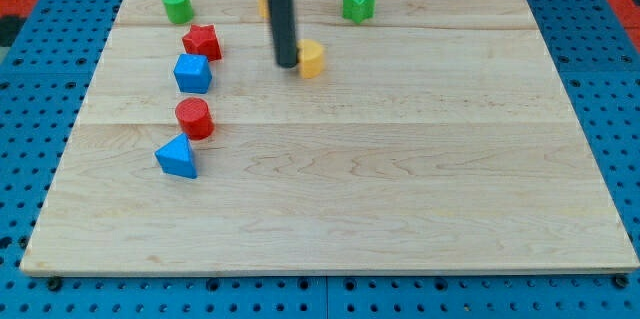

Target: Place the yellow heart horizontally right to the green star

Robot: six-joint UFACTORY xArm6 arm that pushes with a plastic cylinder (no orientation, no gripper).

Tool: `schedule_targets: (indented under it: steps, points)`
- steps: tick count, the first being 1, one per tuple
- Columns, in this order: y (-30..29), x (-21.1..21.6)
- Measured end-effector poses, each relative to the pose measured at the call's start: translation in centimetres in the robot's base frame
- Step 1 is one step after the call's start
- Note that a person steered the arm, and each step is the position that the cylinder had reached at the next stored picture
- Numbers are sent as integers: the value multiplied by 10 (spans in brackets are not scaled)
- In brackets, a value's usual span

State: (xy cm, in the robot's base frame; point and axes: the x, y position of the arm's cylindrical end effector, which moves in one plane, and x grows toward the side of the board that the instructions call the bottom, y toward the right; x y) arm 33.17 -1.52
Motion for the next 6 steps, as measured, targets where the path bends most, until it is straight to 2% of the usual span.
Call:
schedule_targets:
  steps: [1,2,3,4,6]
  points:
    - [88,-14]
    - [71,-7]
    - [105,9]
    - [153,-27]
    - [209,-40]
